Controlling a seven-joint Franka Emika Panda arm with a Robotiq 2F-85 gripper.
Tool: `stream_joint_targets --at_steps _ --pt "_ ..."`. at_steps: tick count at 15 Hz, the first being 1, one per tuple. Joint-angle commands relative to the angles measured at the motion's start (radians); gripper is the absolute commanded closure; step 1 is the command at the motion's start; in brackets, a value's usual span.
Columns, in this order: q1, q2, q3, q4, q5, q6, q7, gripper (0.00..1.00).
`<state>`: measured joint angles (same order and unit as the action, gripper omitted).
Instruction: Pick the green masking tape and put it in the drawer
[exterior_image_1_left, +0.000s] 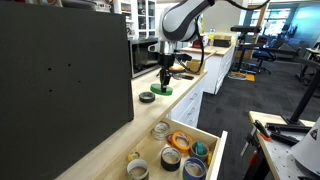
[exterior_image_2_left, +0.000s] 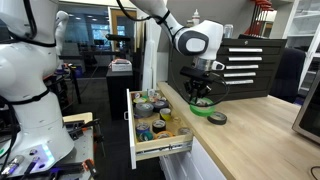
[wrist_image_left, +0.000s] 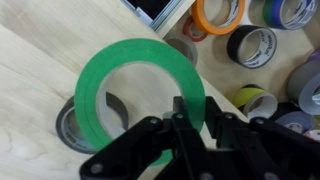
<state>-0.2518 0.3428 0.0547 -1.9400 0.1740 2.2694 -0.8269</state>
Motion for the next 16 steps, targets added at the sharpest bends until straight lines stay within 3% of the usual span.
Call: stream_joint_targets --at_steps 1,9,16 --pt "0.050 -0.117 -0.008 -0.138 -0.035 -0.044 -0.020 0.91" --pt "0.164 -0.246 0.000 -0.333 -0.119 -0.028 0.002 0.91" --pt "0.236 -0.262 0.012 -0.455 -0.150 0.058 0.037 0.91"
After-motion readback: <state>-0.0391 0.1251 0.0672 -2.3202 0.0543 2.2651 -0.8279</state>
